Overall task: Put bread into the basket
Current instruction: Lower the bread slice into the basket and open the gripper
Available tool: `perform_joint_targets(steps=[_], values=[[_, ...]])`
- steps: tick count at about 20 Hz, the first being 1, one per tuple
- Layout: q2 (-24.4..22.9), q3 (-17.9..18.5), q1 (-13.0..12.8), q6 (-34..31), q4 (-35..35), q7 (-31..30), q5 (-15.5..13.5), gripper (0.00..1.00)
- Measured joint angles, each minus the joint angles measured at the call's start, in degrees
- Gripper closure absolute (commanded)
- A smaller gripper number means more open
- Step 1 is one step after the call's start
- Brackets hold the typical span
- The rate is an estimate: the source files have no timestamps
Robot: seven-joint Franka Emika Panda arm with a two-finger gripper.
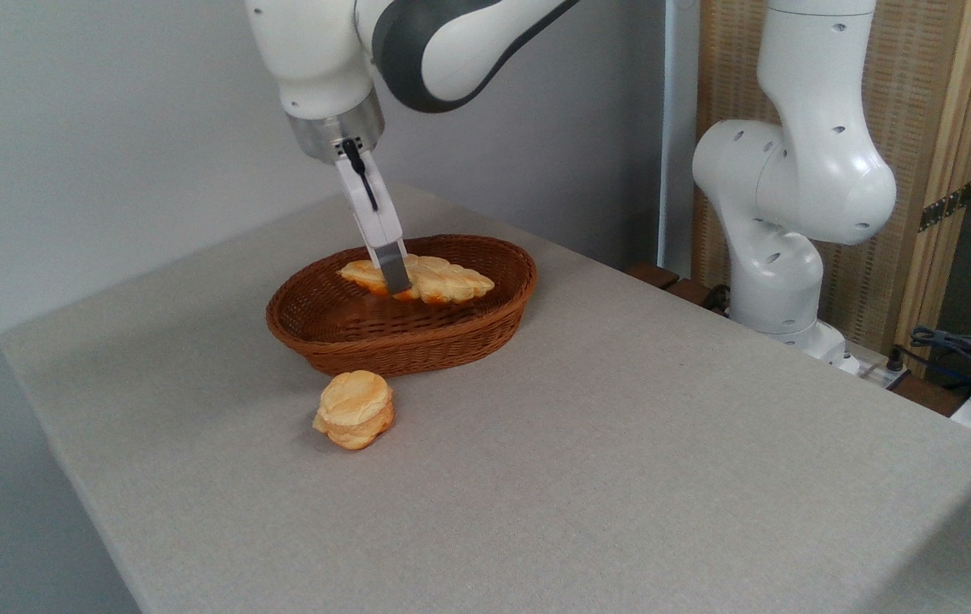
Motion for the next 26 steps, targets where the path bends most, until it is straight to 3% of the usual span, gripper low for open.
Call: perform_joint_targets(steps=[18,26], values=[[1.70,-0.32,-0.28,0.21,0.63,-0.13,0.11,0.00],[-2.10,9.43,0.16,0.37,6.04,0.00,6.48,0.00]])
